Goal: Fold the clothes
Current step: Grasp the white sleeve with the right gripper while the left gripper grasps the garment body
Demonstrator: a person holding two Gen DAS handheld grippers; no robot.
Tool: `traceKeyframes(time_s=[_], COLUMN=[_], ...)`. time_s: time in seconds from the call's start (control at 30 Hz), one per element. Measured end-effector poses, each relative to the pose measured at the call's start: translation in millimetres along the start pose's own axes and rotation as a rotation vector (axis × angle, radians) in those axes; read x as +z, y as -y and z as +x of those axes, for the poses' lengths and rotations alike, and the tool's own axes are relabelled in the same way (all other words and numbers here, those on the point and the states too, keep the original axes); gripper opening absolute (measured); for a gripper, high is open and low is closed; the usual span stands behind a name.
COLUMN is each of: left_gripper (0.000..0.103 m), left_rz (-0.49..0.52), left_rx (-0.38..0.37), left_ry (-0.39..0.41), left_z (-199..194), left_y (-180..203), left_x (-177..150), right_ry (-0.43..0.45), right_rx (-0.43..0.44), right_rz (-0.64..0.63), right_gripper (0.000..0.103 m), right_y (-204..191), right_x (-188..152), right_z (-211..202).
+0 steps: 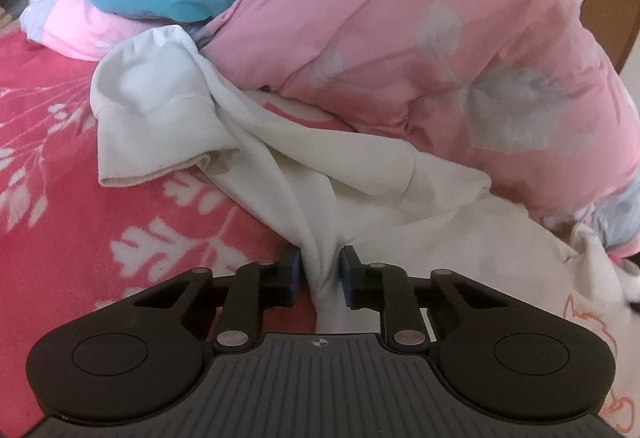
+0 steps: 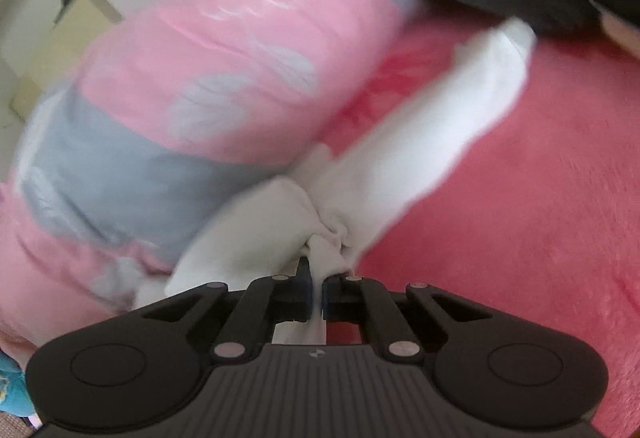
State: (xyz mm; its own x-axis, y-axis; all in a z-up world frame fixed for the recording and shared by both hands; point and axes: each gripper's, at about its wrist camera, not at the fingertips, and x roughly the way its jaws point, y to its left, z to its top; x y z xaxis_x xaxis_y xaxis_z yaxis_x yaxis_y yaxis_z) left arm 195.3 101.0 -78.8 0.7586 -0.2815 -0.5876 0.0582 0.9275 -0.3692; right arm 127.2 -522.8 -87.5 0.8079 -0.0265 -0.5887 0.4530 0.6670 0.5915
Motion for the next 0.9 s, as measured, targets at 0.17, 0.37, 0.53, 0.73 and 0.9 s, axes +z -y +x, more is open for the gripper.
traceKeyframes(time_s=[0.17,0.37,0.53,0.73,0.9], left_gripper=[0.009,0.014,0.022,0.006,0.004], left_rz=[-0.040,-0.151,-0.138,-0.026,-0.025], left_rx=[-0.005,-0.083,-0.126,-0.060,0.005], left_ry=[0.035,-0.031,-0.084,-0.039,0.118], left_z=[-3.3,3.6,8.9,16.4,-3.2], left_y=[-3.2,-20.3,-21.5,-0.5,4.9], left_x=[1.0,4.5,10.2,10.1,6.5], right_ry=[0.044,-0.048,-0.111,-0.156,-0.113], right_rx=[0.018,0.015,0.091,0.153,0.128], right_rz=[-0.050,-0.088,0.006,0.067,-0.047], right_gripper=[0.004,0.004,0.017,0.020,0.008], right_y=[-14.2,-3.4,10.6,19.4,2.5], right_x=[0.5,6.6,11.6,14.5,10.5], right_z=[-0.7,17.8,11.0,7.9,9.8])
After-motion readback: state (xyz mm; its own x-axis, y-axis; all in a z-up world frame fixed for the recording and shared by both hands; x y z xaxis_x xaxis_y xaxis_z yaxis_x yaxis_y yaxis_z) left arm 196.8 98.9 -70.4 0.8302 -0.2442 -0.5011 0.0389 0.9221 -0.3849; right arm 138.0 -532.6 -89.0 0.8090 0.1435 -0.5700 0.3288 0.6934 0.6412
